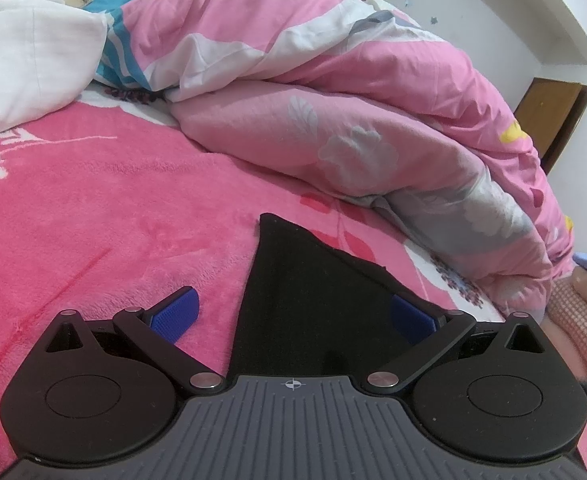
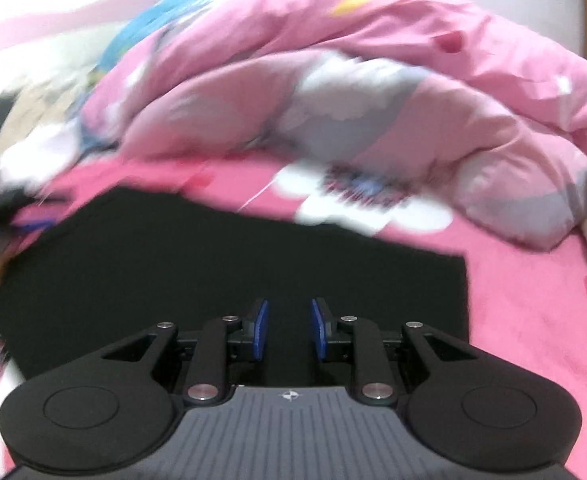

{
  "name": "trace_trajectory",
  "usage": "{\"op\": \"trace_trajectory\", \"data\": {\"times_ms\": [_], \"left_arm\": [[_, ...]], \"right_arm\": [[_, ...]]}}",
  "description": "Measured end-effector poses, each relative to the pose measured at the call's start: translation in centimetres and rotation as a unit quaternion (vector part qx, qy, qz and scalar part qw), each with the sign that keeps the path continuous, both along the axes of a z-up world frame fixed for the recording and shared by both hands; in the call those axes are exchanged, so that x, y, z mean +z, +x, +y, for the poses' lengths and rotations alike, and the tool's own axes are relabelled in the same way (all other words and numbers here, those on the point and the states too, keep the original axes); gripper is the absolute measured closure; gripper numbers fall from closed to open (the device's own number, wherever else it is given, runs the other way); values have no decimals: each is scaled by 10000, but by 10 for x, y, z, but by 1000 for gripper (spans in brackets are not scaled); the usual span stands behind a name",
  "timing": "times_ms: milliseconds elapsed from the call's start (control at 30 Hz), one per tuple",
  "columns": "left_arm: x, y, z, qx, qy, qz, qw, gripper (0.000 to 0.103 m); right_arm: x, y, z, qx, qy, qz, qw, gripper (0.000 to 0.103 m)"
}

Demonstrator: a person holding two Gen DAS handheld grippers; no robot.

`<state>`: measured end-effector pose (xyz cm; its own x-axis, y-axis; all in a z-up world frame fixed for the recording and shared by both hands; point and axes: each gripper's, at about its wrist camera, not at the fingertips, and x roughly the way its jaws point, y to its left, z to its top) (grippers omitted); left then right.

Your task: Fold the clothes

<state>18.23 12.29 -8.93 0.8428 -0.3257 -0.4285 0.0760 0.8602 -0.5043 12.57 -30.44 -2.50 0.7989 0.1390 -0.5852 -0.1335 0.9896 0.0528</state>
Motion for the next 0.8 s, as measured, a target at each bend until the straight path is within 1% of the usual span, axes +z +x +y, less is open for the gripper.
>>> {"op": "trace_trajectory", "data": {"times_ms": [67,133,167,300,433,467,533,600,633,733,800], "left_arm": [[0,0,0,-1,-23,-9,10000,0],[-1,0,1,-3,-39,-14,10000,0],[-1,0,1,-5,-44,-15,10000,0],[-1,0,1,-4,-5,1,10000,0],[0,0,0,-1,26,15,10000,0],[0,0,0,-2,20,14,10000,0],[-1,0,1,-3,6,9,10000,0],[-1,-1,1,-5,-16,-3,10000,0],[-1,-1,2,-6,-30,-8,10000,0],[-1,0,2,-6,-42,-14,10000,0],[-1,0,1,-5,-35,-14,10000,0]], "right_arm": [[-9,34,-11,-250,-46,52,9997,78],[-23,49,-18,-393,-156,282,9987,78],[-28,48,-22,-428,-186,383,9982,80],[-32,-11,-38,-437,-279,311,9982,78],[-17,-55,-58,-615,-206,393,9971,77],[-12,-56,-61,-647,-238,356,9970,77],[-4,-41,-62,-698,-277,218,9969,77],[-3,-15,-57,-679,-122,131,9975,77],[-6,2,-52,-628,-18,94,9980,77],[-19,43,-30,-394,237,170,9988,77],[-28,58,-11,-242,283,268,9989,78]]}}
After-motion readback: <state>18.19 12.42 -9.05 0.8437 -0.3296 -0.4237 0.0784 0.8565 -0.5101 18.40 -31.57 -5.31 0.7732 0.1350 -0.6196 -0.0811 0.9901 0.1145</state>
